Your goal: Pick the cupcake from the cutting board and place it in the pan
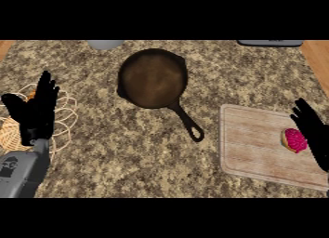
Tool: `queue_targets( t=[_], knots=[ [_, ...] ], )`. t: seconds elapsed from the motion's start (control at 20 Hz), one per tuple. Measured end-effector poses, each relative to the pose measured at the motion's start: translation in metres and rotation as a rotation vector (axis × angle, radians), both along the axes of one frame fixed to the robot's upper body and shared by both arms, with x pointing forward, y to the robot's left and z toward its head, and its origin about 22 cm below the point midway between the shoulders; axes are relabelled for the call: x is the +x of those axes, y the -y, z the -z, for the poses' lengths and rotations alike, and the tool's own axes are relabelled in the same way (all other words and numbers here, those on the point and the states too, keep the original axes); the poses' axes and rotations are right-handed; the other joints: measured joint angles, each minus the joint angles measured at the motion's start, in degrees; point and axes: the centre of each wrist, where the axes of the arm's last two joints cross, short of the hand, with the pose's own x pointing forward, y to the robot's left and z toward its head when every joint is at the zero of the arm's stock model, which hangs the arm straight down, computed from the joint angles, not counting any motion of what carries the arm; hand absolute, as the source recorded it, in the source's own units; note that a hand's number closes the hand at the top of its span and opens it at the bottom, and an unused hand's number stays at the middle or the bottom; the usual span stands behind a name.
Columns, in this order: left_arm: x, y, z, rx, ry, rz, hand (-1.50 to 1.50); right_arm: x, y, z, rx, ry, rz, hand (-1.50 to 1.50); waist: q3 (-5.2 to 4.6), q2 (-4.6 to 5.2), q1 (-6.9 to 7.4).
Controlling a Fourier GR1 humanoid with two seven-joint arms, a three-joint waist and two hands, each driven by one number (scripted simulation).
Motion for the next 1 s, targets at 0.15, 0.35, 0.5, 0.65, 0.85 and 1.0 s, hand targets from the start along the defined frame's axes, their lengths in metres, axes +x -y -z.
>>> queue_targets(
  t=[0.15, 0.35, 0.5, 0.65, 0.85, 1.0],
  knots=[
    [-0.008, 0.015, 0.007, -0.014, 0.039, 0.071, 0.00, 0.003, 0.015, -0.021, 0.010, 0.120, -0.034, 1.50, 1.26, 0.17, -0.01],
    [-0.013, 0.047, 0.003, -0.021, 0.120, 0.239, 0.00, 0.011, 0.042, -0.061, -0.049, 0.333, -0.069, 1.50, 1.93, 0.04, -0.51],
    [-0.027, 0.063, 0.009, -0.042, 0.140, 0.328, 0.00, -0.011, 0.082, -0.061, -0.091, 0.389, 0.069, -1.50, 2.19, 0.11, -0.80],
    [-0.045, 0.071, 0.018, -0.056, 0.152, 0.382, 0.00, -0.045, 0.114, -0.051, -0.117, 0.425, 0.066, -1.50, 2.30, 0.25, -0.52],
    [-0.054, 0.081, 0.021, -0.055, 0.164, 0.414, 0.00, -0.075, 0.142, -0.050, -0.242, 0.445, 0.041, -1.50, 2.36, 0.43, -0.18],
    [-0.061, 0.083, 0.023, -0.058, 0.171, 0.427, 0.00, -0.078, 0.154, -0.065, -0.325, 0.429, 0.005, -1.50, 2.34, 0.51, 0.20]
  ],
)
